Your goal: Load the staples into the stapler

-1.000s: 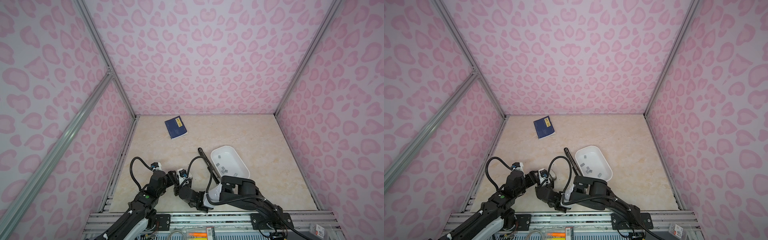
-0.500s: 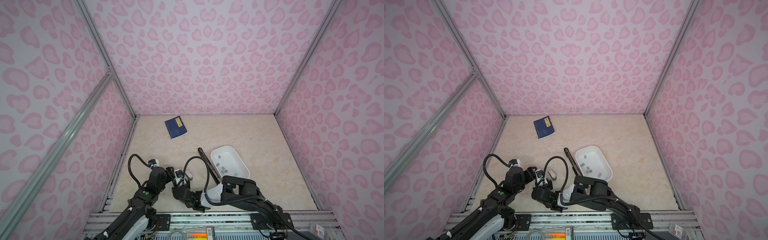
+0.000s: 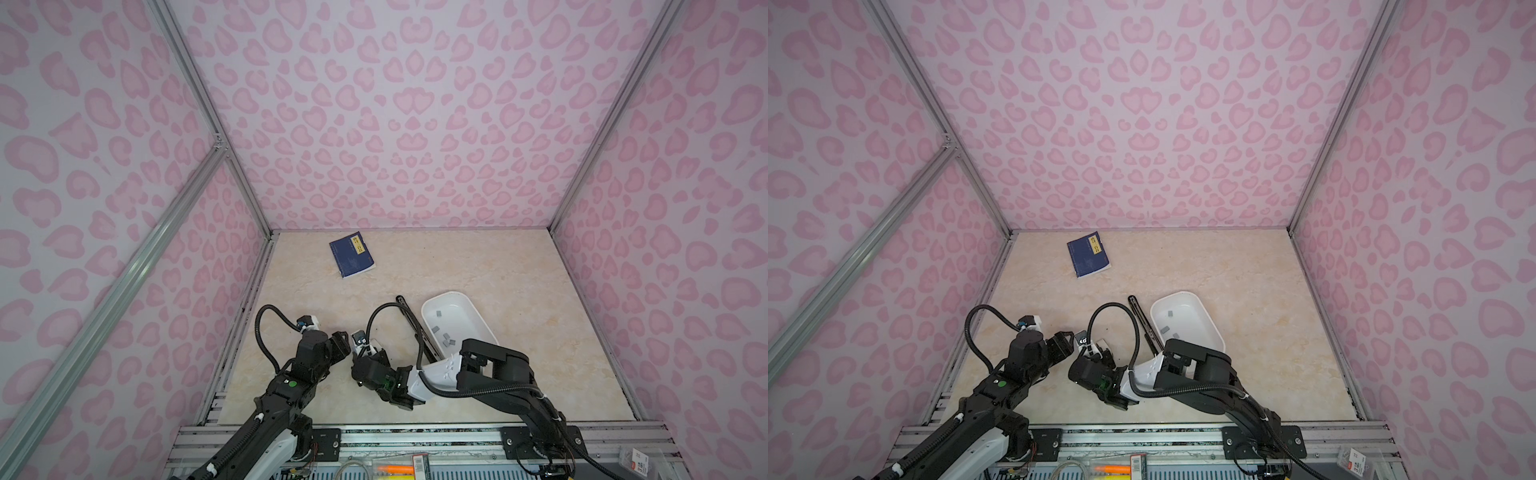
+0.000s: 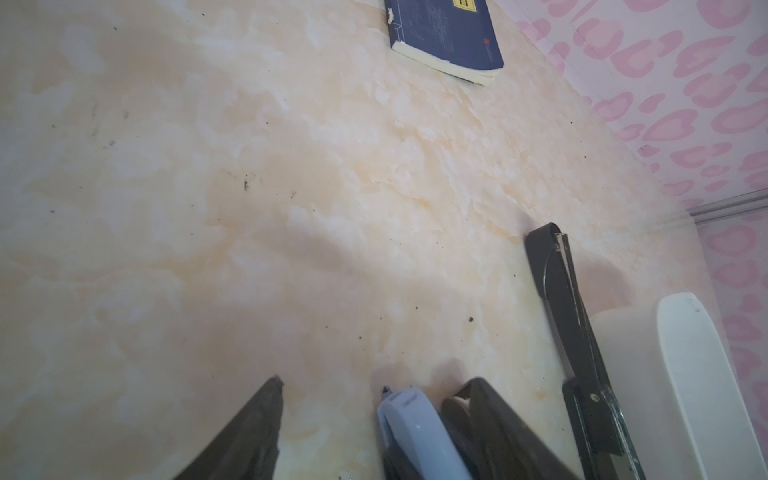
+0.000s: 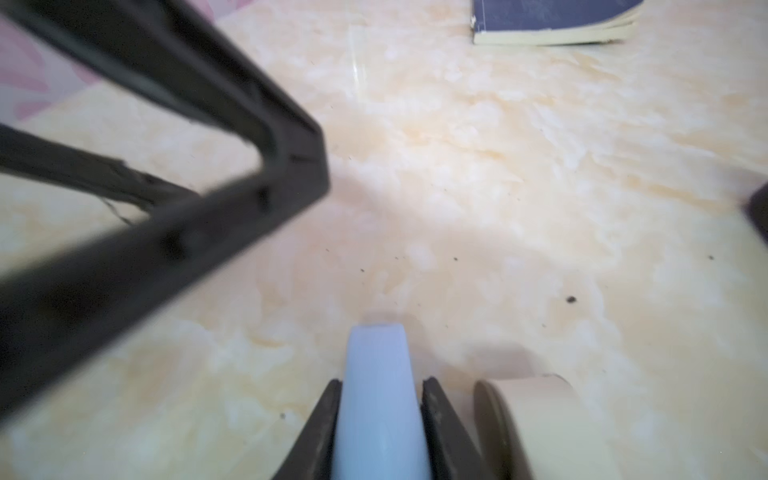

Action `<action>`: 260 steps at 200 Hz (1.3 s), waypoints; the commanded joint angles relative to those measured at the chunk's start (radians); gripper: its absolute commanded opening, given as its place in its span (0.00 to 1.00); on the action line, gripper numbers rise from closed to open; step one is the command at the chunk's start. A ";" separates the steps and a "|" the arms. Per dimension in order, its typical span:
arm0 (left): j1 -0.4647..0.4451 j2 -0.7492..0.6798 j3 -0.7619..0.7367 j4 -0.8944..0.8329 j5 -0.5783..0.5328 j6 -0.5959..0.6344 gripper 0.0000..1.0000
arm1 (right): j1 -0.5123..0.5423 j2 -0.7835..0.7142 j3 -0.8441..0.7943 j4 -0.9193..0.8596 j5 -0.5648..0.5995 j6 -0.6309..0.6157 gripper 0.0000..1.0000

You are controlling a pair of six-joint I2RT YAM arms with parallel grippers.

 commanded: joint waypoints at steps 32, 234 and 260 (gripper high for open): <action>0.006 -0.029 0.028 0.000 -0.004 0.029 0.73 | -0.003 -0.060 0.016 -0.106 -0.011 -0.072 0.47; -0.314 0.304 0.331 0.101 0.085 0.119 0.79 | -0.094 -0.673 -0.547 -0.406 0.136 0.050 0.59; -0.345 0.340 0.349 0.109 0.069 0.116 0.79 | -0.118 -0.689 -0.584 -0.403 0.127 0.073 0.59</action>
